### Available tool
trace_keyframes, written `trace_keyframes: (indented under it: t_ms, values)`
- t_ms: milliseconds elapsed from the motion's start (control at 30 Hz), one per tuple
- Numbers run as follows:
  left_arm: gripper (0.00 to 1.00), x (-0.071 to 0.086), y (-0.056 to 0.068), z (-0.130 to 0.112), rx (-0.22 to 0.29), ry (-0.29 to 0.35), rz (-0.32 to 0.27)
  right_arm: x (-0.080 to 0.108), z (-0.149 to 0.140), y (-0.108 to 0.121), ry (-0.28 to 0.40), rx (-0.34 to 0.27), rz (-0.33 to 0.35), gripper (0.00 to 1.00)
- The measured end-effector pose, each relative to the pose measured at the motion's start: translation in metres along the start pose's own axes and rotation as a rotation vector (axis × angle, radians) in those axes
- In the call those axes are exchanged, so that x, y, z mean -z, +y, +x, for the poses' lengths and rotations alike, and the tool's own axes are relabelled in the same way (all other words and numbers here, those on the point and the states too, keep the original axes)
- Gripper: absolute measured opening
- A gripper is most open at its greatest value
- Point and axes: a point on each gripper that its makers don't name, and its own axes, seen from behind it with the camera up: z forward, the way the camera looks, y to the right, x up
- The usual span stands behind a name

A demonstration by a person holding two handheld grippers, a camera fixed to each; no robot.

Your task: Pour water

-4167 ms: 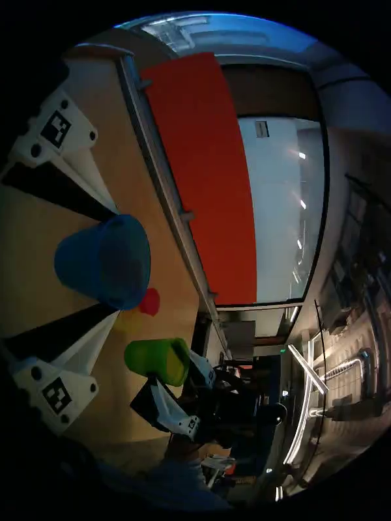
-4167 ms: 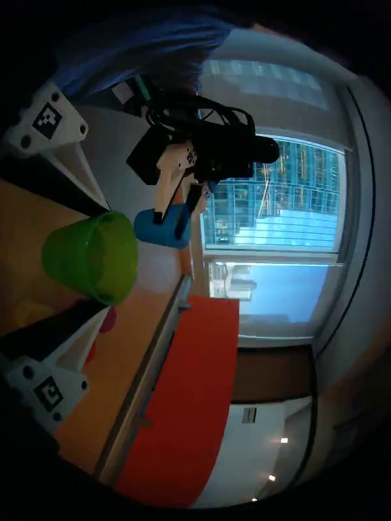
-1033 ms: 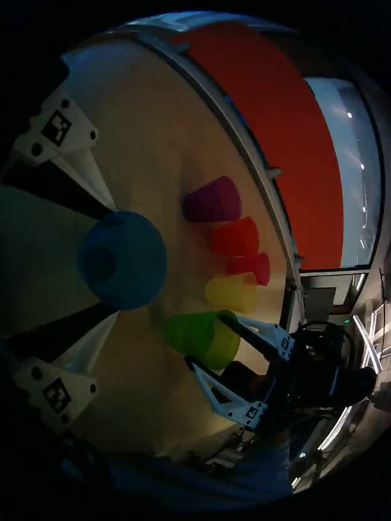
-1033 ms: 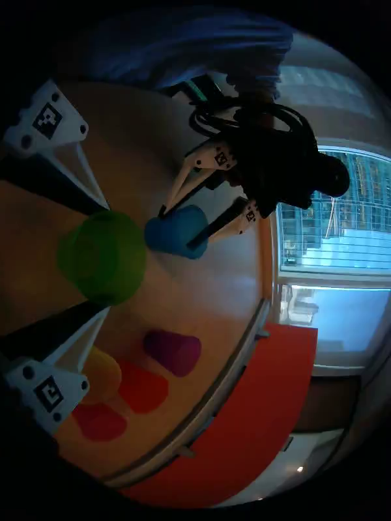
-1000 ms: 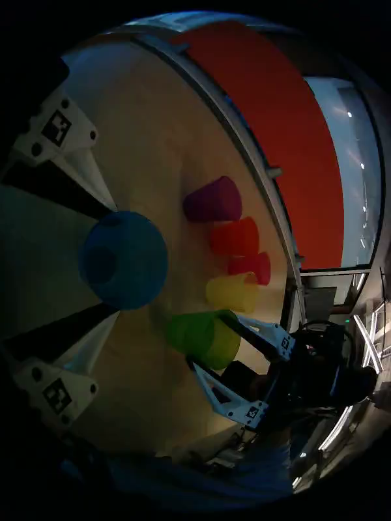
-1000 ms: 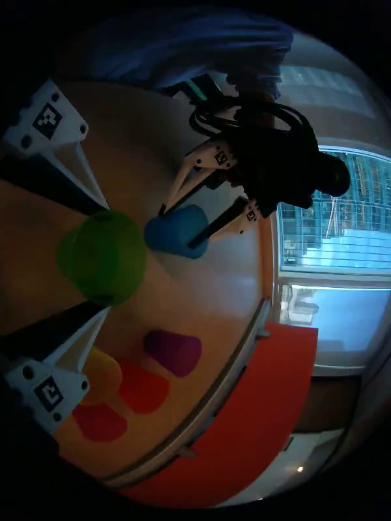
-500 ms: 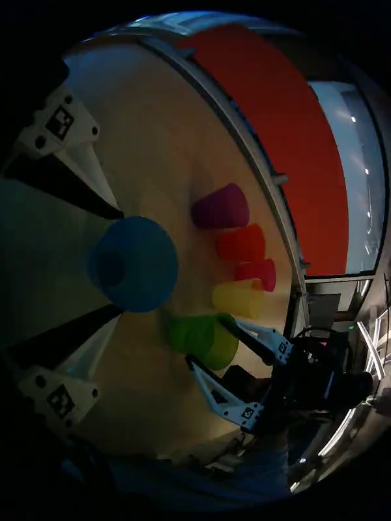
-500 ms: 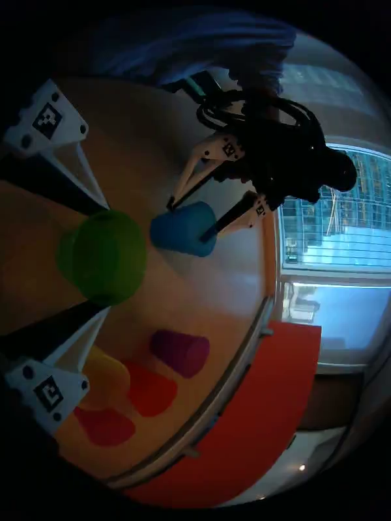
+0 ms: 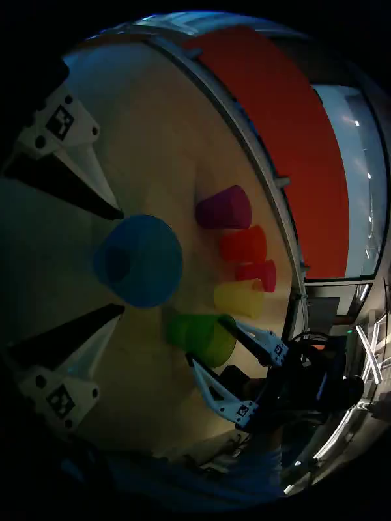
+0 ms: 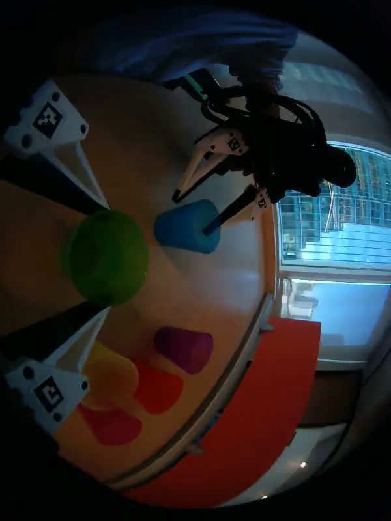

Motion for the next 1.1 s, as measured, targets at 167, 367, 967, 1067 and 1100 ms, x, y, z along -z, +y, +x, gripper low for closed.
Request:
trace_keyframes:
  t_ms: [167,367,967,1067,1100]
  values:
    - [0.97,0.0,0.001,0.0,-0.002,-0.002,-0.001,0.001,-0.001,0.002,0.009,-0.017,-0.008,0.91]
    - [0.97,0.002,0.001,0.002,0.003,-0.002,0.004,0.002,-0.002,0.003,0.015,-0.023,-0.017,0.94]
    - [0.97,0.022,-0.003,-0.005,0.054,0.019,0.047,0.027,-0.01,0.008,0.025,-0.048,-0.069,1.0]
    - [0.97,0.027,-0.005,-0.008,0.071,0.026,0.06,0.035,-0.013,0.01,0.027,-0.056,-0.085,1.0]
    - [0.97,0.029,-0.005,-0.008,0.076,0.029,0.064,0.038,-0.014,0.011,0.028,-0.059,-0.091,1.0]
